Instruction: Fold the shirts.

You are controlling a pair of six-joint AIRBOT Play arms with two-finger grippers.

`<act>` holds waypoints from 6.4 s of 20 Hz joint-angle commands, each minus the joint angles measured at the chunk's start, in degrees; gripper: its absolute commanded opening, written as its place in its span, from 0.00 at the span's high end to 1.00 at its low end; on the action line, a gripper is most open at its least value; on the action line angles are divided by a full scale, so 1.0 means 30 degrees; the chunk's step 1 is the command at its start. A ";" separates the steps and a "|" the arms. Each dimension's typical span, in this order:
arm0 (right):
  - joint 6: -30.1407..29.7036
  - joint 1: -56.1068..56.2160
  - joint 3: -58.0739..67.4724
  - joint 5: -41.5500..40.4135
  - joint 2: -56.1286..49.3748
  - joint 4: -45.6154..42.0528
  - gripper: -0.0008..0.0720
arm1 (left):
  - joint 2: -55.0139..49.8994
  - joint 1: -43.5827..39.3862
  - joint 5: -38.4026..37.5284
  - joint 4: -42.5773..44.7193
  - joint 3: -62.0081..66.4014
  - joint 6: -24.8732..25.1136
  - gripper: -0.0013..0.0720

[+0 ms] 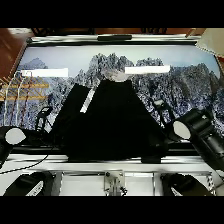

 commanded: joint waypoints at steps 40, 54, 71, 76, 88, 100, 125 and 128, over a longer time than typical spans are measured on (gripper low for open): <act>-0.7264 -0.8247 0.4080 -0.8400 -1.4229 1.1999 0.07 | -0.4816 0.0015 0.1829 0.1348 -0.0481 -0.5508 0.10; -0.6105 -0.6324 0.4131 -0.8298 -1.5096 1.1315 0.88 | -0.4816 0.0015 1.1613 0.0612 -0.0022 -0.7468 0.92; -0.2965 -1.1468 0.8495 -0.2594 -0.5413 0.8371 0.88 | -1.4258 -0.0889 1.6393 0.0423 2.0618 -0.3708 0.92; -0.1202 -0.4116 0.3024 -0.6972 -0.5450 0.9989 0.88 | -1.6072 0.0561 0.9012 0.0430 2.0895 -0.2477 0.91; -0.2280 -0.5821 0.5005 -0.7300 -0.5880 0.6280 0.18 | -1.5278 0.4328 -0.5872 0.1501 2.0757 -0.0087 0.00; -0.6513 -1.7274 0.5428 -0.2419 -0.7235 0.6215 0.18 | -1.2735 -0.3555 0.2929 -0.5064 0.8539 -0.2317 0.00; -0.8196 -1.4622 0.4481 -0.4437 -1.4608 0.9449 0.08 | -1.3828 -0.3869 0.8903 -0.3213 0.6288 -0.4925 0.62; -0.7657 -1.3908 0.3694 -0.6120 -1.4615 0.9442 0.08 | -1.3784 -0.3832 0.8677 -0.3213 0.6295 -0.4488 0.85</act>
